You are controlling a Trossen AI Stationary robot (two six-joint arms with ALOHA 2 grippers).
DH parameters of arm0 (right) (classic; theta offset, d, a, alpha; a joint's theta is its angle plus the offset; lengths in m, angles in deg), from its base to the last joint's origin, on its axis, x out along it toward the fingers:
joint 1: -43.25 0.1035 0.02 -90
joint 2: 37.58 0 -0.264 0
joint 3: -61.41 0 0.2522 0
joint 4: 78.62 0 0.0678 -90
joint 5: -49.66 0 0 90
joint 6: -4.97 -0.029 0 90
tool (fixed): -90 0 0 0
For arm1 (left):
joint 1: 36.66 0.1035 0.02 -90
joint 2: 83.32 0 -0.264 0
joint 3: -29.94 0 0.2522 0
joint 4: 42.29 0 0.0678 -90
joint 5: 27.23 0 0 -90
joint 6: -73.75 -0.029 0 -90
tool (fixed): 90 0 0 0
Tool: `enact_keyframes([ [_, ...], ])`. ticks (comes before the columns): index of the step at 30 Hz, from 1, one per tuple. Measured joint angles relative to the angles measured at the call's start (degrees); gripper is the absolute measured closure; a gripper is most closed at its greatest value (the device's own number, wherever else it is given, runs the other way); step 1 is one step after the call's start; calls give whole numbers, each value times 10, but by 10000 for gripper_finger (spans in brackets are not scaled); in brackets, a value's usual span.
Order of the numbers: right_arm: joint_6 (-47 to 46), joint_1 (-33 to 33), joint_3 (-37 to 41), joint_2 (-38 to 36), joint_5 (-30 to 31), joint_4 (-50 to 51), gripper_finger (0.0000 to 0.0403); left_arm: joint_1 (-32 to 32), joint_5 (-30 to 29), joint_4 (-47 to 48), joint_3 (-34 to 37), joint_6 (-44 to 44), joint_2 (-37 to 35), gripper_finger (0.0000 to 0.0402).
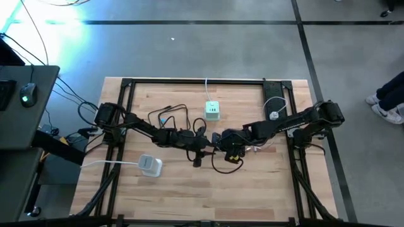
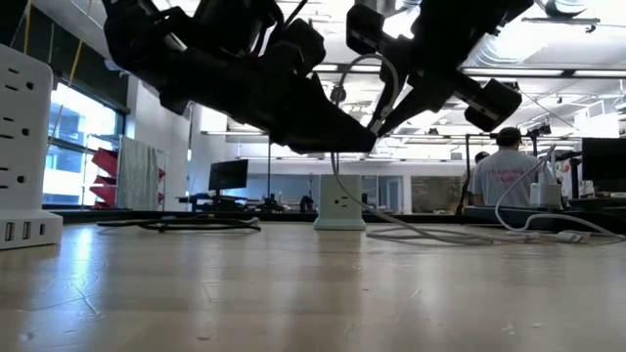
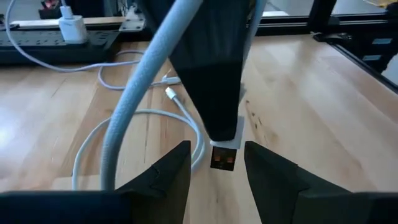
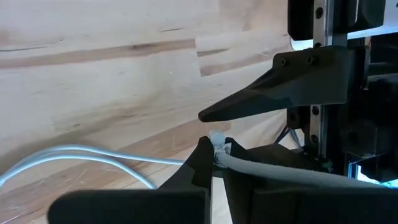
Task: Insert USB
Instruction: Insert the white charger cable into the light green outlet extension
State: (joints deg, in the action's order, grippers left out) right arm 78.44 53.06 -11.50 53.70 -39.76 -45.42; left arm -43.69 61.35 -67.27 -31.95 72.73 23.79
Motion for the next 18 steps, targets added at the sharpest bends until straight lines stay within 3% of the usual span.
enact_keyframes([
  [3, -2, 0, 0, 0, 0, 0, 403, 0, 20, -1, -1, -11, 0, 295],
  [9, -15, 0, 0, 0, -2, 0, 403, 0, 22, 0, -1, -16, 0, 384],
  [14, -67, -2, 0, 0, 1, -1, 403, -3, -3, 1, -1, -27, 0, 387],
  [18, -178, -10, 1, 0, 26, 0, 392, -10, -64, 11, -1, -37, 0, 396],
])
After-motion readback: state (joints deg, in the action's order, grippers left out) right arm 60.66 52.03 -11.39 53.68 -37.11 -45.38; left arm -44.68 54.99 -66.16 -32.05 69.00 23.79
